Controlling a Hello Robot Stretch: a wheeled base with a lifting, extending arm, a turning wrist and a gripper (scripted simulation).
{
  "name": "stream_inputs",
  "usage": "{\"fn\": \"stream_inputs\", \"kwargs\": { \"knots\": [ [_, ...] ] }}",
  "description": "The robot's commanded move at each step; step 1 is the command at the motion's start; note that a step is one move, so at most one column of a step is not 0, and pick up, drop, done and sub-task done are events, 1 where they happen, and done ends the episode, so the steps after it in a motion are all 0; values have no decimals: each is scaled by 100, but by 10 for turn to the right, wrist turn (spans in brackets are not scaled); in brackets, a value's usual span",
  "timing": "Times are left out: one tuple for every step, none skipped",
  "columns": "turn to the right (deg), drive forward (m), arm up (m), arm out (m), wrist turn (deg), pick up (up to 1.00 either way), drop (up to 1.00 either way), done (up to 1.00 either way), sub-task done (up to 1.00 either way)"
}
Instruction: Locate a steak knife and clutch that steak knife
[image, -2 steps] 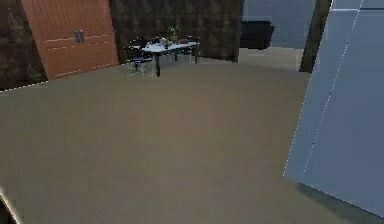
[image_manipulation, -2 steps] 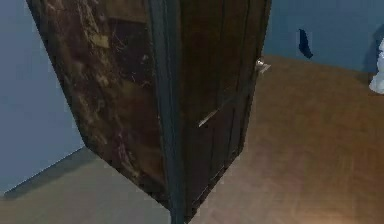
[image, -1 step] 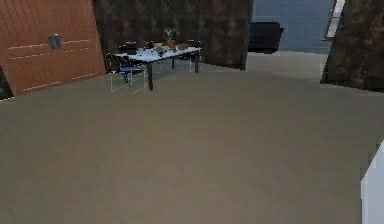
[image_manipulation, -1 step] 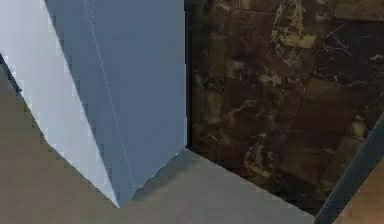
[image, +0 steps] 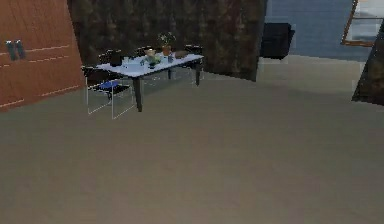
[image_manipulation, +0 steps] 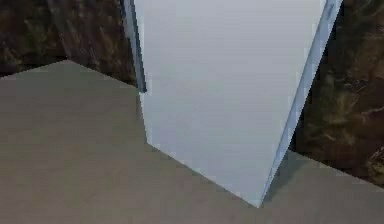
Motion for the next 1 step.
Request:
{"fn": "stream_inputs", "kwargs": {
  "knots": [
    [0,100,0,0,0,0,0,0,0]
  ]
}}
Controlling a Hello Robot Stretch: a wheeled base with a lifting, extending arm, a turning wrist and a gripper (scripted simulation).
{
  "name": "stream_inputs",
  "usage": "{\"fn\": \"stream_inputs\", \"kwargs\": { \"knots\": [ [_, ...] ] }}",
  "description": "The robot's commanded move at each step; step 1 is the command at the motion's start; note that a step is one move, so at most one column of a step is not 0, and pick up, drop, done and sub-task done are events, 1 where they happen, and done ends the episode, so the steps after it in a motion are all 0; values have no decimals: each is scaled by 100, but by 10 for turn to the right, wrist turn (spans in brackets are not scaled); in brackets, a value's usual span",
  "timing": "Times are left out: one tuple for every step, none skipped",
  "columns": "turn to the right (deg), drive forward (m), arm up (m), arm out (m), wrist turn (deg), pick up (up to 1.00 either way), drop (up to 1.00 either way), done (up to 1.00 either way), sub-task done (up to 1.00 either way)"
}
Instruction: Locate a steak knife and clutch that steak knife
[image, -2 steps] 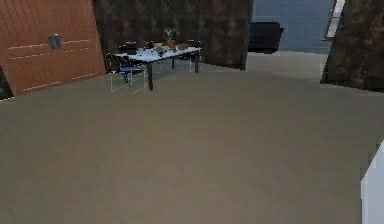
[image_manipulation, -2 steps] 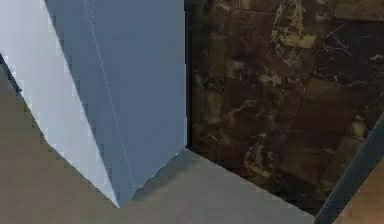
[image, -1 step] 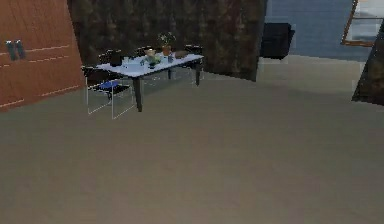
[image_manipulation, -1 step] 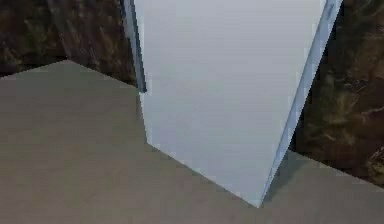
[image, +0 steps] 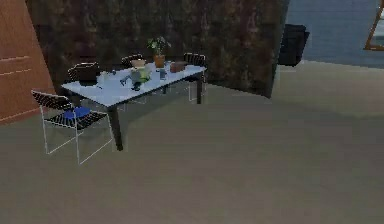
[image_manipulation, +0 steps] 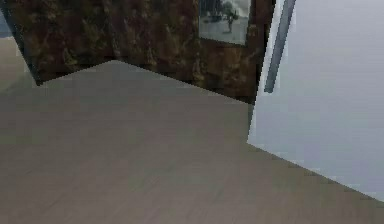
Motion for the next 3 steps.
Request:
{"fn": "stream_inputs", "kwargs": {
  "knots": [
    [0,100,0,0,0,0,0,0,0],
    [0,100,0,0,0,0,0,0,0],
    [300,0,0,0,0,0,0,0,0]
  ]
}}
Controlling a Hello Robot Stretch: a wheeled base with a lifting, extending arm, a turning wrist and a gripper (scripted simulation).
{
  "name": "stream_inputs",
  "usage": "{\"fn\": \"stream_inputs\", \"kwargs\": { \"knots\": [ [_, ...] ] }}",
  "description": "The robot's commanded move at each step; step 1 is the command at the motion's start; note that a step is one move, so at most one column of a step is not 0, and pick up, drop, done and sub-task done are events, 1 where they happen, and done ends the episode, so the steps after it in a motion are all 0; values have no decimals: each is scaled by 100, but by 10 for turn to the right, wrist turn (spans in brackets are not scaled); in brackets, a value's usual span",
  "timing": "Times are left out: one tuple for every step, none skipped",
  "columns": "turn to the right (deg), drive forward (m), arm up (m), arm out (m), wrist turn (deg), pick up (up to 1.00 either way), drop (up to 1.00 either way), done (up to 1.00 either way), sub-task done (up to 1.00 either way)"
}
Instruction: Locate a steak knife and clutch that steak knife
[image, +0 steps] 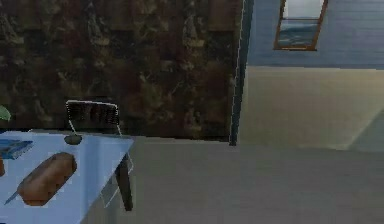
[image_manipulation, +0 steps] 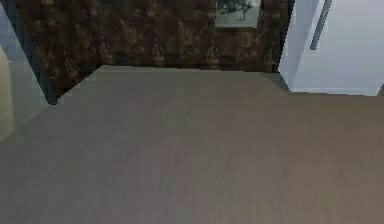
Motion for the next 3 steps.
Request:
{"fn": "stream_inputs", "kwargs": {
  "knots": [
    [0,5,0,0,0,0,0,0,0],
    [-450,0,0,0,0,0,0,0,0],
    [-450,0,0,0,0,0,0,0,0]
  ]
}}
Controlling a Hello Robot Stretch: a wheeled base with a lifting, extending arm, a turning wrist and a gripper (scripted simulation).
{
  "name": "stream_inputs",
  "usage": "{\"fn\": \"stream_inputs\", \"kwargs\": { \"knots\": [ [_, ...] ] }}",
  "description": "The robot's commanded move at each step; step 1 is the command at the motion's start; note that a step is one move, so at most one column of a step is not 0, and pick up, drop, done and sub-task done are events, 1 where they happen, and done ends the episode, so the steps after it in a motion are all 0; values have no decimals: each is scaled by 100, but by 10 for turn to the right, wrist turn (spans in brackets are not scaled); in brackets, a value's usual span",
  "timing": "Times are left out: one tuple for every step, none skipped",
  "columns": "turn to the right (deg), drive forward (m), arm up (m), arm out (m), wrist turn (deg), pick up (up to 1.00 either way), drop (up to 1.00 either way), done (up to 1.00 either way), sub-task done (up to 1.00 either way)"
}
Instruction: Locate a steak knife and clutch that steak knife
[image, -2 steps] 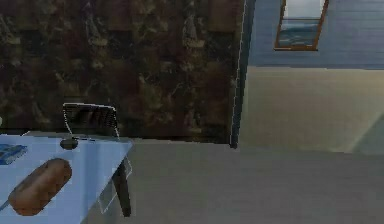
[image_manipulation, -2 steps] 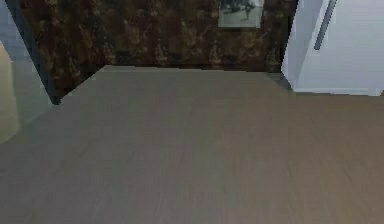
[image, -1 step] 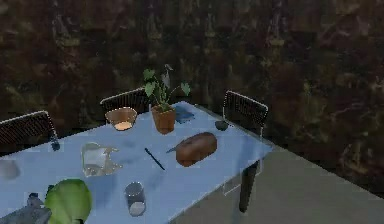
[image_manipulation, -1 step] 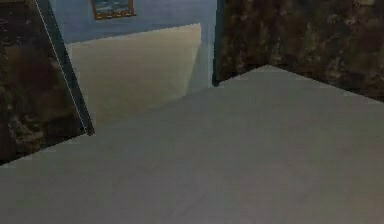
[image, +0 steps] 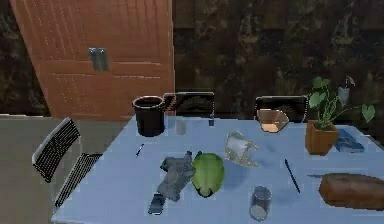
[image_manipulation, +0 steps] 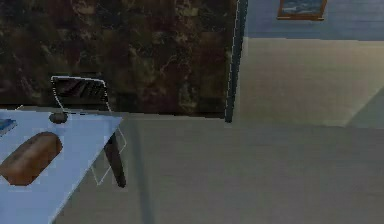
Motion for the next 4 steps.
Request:
{"fn": "stream_inputs", "kwargs": {
  "knots": [
    [-420,0,0,0,0,0,0,0,0],
    [-30,0,0,0,0,0,0,0,0],
    [450,0,0,0,0,0,0,0,0],
    [450,0,0,0,0,0,0,0,0]
  ]
}}
